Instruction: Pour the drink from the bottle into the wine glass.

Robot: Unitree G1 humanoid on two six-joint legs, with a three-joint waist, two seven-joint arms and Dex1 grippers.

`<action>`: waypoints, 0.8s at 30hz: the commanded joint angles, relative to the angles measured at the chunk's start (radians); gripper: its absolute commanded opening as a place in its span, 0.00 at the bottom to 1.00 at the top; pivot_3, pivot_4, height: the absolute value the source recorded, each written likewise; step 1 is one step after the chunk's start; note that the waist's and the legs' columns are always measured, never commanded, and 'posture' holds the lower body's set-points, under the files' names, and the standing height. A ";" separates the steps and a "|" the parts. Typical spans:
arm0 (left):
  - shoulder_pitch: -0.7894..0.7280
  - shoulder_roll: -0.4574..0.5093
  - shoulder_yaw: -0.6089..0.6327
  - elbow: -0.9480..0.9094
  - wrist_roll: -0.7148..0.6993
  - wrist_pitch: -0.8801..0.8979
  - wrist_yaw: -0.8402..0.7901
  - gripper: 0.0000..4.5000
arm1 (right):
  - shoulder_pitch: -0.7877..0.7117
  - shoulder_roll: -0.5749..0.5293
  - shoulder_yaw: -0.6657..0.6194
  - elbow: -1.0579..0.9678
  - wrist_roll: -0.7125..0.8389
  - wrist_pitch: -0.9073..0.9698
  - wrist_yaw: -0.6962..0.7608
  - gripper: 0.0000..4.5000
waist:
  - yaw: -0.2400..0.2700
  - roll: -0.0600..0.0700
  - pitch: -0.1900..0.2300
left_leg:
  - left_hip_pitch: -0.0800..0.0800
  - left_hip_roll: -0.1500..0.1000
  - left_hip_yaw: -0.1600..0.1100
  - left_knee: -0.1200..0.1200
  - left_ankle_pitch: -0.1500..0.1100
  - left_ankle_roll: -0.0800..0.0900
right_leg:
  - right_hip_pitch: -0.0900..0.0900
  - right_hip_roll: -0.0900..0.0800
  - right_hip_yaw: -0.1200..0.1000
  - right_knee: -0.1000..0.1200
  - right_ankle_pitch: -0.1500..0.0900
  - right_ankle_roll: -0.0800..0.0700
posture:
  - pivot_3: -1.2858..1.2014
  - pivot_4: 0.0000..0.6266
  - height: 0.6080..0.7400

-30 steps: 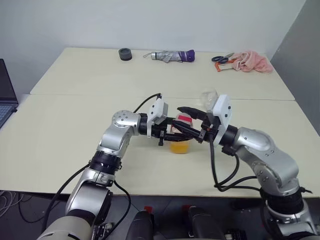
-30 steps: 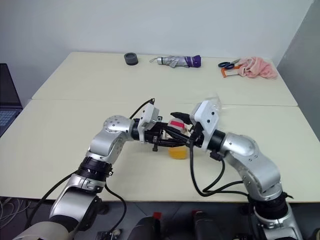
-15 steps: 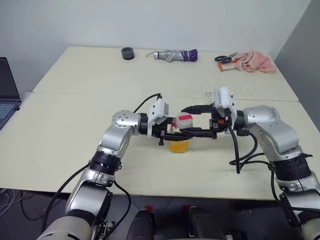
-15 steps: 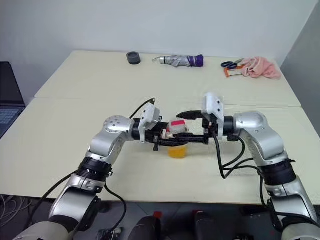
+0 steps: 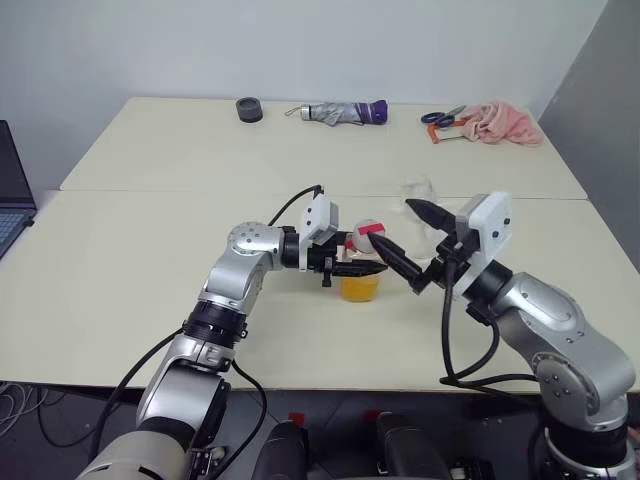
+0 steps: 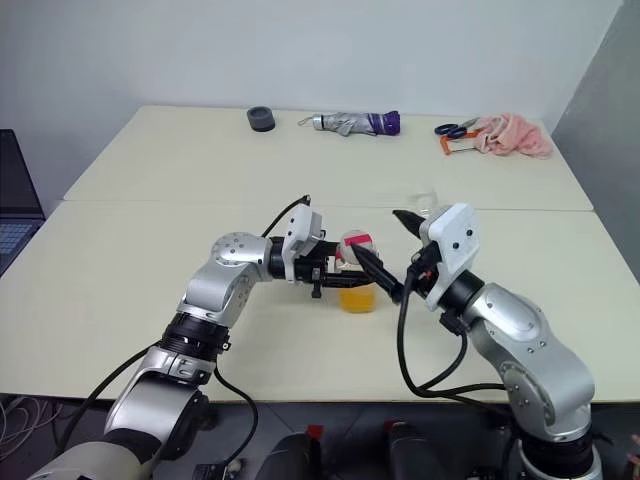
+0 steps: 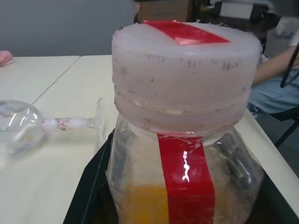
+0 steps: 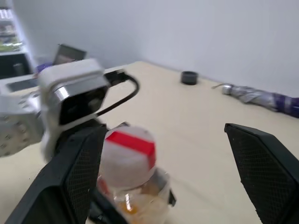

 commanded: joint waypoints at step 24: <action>-0.049 -0.025 0.011 0.007 0.023 -0.044 0.001 0.40 | -0.082 0.134 0.145 0.008 -0.123 0.121 -0.197 0.96 | 0.000 0.000 0.000 | -0.001 0.000 0.000 -0.001 0.000 0.000 | -0.001 0.000 0.000 -0.001 0.001 -0.002 | 0.52 0.24 1.00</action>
